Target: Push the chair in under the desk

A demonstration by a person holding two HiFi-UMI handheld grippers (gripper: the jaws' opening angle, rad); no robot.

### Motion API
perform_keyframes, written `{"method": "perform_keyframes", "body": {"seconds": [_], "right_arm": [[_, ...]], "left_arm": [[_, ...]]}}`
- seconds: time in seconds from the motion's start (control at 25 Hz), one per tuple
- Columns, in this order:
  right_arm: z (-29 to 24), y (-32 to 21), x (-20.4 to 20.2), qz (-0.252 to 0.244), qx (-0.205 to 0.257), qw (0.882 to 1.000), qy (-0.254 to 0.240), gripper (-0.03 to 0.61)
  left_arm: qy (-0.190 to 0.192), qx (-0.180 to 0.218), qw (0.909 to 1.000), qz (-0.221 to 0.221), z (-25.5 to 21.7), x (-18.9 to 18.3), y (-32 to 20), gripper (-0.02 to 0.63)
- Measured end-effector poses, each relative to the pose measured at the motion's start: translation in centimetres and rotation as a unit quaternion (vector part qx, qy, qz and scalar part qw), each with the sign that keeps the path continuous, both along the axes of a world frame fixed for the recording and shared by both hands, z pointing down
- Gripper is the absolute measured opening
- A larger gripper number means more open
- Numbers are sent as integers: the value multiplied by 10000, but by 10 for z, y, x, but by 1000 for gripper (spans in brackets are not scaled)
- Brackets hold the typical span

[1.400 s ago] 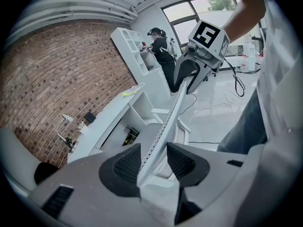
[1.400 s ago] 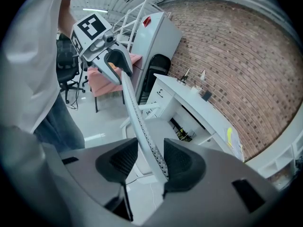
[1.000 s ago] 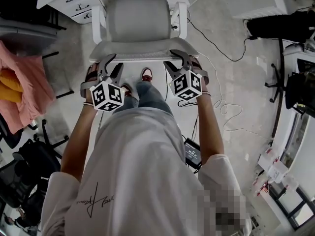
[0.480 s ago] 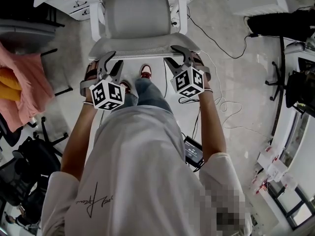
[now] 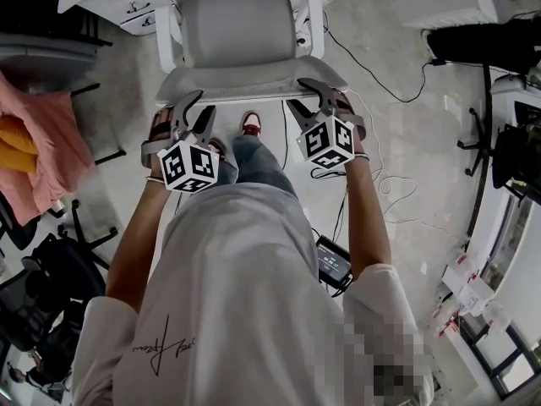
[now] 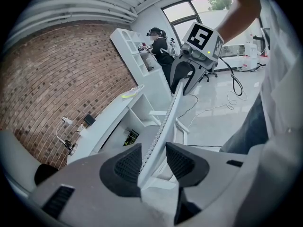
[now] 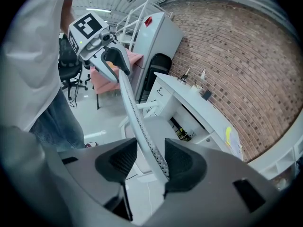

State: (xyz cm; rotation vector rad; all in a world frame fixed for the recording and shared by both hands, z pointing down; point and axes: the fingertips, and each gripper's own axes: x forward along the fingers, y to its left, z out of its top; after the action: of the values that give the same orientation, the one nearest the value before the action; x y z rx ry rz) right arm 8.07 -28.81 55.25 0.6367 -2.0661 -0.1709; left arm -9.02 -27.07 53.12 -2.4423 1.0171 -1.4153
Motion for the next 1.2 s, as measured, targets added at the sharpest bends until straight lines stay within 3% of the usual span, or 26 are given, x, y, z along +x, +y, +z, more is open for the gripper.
{"method": "perform_keyframes", "body": {"seconds": [0.8, 1.08, 1.2], "right_arm": [[2, 4, -3, 184, 32, 9998, 48, 201], [-4, 6, -5, 237, 114, 9994, 216, 199], [-14, 11, -12, 264, 145, 9995, 33, 196]], "left_arm": [[164, 97, 9994, -284, 0, -1, 4, 164], [570, -15, 9961, -681, -11, -4, 6, 164], [632, 18, 9956, -693, -15, -5, 9, 163]]}}
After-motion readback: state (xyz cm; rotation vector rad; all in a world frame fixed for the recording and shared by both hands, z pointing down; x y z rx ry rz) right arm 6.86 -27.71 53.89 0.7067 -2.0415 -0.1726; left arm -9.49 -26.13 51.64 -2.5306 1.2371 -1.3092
